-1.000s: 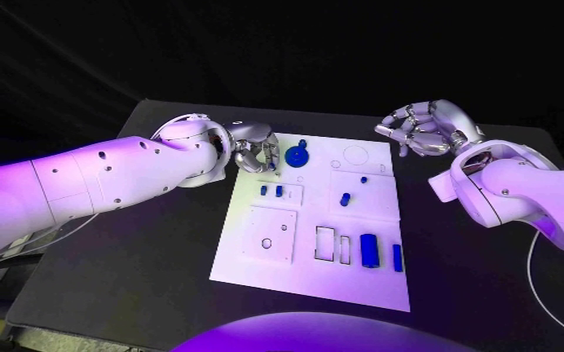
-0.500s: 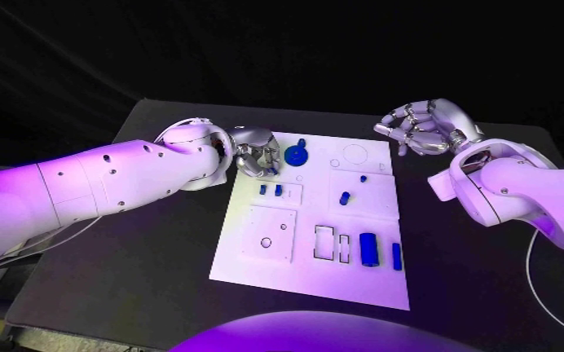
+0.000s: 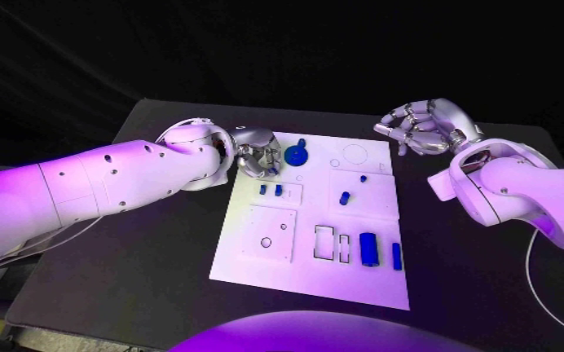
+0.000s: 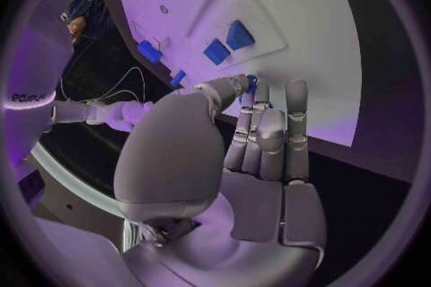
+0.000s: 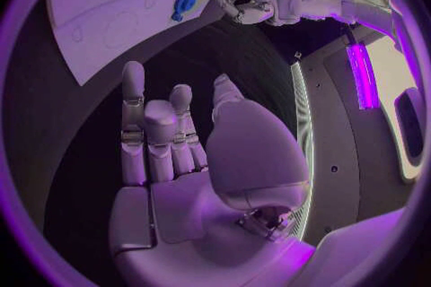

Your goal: Assemble the parts on the task board

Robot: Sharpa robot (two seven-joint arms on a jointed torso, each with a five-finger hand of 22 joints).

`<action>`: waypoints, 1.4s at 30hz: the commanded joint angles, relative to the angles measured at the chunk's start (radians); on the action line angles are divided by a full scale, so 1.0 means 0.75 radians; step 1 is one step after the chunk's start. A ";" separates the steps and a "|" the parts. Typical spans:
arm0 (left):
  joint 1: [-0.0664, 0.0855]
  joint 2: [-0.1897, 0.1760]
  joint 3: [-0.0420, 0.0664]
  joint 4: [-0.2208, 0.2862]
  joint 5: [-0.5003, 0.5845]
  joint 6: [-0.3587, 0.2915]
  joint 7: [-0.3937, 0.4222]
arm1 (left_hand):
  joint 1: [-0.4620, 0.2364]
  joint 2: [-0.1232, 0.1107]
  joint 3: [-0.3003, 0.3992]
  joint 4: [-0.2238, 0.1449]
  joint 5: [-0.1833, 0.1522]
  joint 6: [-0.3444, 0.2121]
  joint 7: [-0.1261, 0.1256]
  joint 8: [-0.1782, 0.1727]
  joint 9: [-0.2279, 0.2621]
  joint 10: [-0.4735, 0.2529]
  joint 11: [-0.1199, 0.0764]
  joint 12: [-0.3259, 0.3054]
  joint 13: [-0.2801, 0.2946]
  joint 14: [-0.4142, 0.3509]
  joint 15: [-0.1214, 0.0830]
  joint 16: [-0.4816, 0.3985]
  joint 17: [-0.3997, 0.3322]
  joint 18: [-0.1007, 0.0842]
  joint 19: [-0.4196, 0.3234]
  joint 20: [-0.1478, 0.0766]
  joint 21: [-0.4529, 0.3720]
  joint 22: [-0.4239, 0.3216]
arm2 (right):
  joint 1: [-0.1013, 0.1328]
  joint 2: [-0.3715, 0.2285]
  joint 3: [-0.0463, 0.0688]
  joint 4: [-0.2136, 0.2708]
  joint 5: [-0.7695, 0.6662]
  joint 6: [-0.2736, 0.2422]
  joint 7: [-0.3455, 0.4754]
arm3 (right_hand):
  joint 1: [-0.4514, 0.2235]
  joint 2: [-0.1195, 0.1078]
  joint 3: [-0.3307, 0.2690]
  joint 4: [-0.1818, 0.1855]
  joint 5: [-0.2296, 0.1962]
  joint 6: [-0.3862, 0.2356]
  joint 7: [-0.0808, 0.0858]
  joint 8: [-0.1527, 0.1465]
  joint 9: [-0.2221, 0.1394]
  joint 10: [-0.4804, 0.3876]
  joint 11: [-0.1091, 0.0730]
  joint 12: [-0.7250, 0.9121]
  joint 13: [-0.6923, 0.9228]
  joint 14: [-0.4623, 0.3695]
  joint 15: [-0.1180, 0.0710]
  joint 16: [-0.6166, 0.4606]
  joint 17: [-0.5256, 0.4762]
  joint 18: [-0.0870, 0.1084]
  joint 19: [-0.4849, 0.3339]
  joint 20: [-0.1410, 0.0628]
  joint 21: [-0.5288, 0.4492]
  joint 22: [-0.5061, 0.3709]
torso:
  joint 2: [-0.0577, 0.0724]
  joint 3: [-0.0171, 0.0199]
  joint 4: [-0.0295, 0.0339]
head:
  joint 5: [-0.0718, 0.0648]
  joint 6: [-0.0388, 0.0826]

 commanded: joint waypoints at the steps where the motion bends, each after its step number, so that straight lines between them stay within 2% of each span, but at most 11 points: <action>1: -0.003 0.008 -0.001 0.004 0.007 0.025 0.011 | -0.011 0.002 -0.009 -0.002 -0.004 0.009 0.004 -0.006 0.001 0.009 0.001 -0.005 0.001 0.000 0.000 -0.002 -0.002 0.016 -0.005 -0.001 0.002 -0.002 | -0.001 0.002 0.000 0.001 -0.010 0.010 0.012 | 0.000 0.012 -0.008 -0.004 -0.003 -0.008 0.000 0.007 -0.001 -0.008 0.003 0.002 -0.004 -0.003 -0.003 -0.007 0.003 0.027 0.007 0.000 -0.009 -0.003 | 0.000 -0.0004 0.0001 | 0.000 0.001; 16: -0.003 0.022 -0.001 0.000 0.001 0.045 -0.004 | -0.010 0.006 -0.011 -0.007 -0.005 0.019 0.002 -0.005 0.005 0.025 -0.002 -0.010 0.006 0.001 -0.002 -0.002 -0.001 0.015 -0.002 -0.002 0.004 0.003 | -0.001 0.002 0.000 0.001 -0.010 0.011 0.011 | 0.001 0.013 -0.008 -0.004 -0.004 -0.008 0.000 0.008 -0.001 -0.008 0.003 0.002 -0.005 -0.003 -0.003 -0.009 0.002 0.027 0.008 0.000 -0.010 -0.004 | 0.001 0.0011 -0.0006 | -0.002 0.000; 28: -0.003 0.029 -0.001 -0.004 -0.032 0.102 -0.052 | -0.019 0.003 -0.023 -0.008 -0.009 0.017 -0.002 -0.012 0.006 0.036 -0.006 -0.011 0.012 -0.002 -0.005 -0.002 -0.004 0.016 -0.008 -0.003 0.000 -0.004 | -0.001 0.002 0.000 -0.001 -0.010 0.011 0.011 | 0.001 0.013 -0.008 -0.004 -0.004 -0.008 0.000 0.008 -0.001 -0.008 0.003 0.002 -0.005 -0.003 -0.003 -0.009 0.002 0.027 0.008 0.000 -0.010 -0.004 | 0.000 0.0015 -0.0001 | -0.004 -0.003; 42: -0.003 0.027 -0.001 -0.005 -0.038 0.076 -0.038 | -0.038 -0.006 -0.043 -0.008 -0.007 0.000 -0.003 -0.036 0.002 -0.002 -0.001 -0.018 0.022 -0.008 -0.002 0.002 -0.005 0.017 -0.020 -0.002 -0.010 -0.017 | -0.001 0.001 0.000 0.001 -0.010 0.011 0.010 | 0.001 0.013 -0.008 -0.004 -0.004 -0.008 0.000 0.008 -0.001 -0.008 0.003 0.002 -0.005 -0.003 -0.003 -0.009 0.002 0.027 0.008 0.000 -0.010 -0.004 | 0.000 0.0008 -0.0006 | -0.004 -0.004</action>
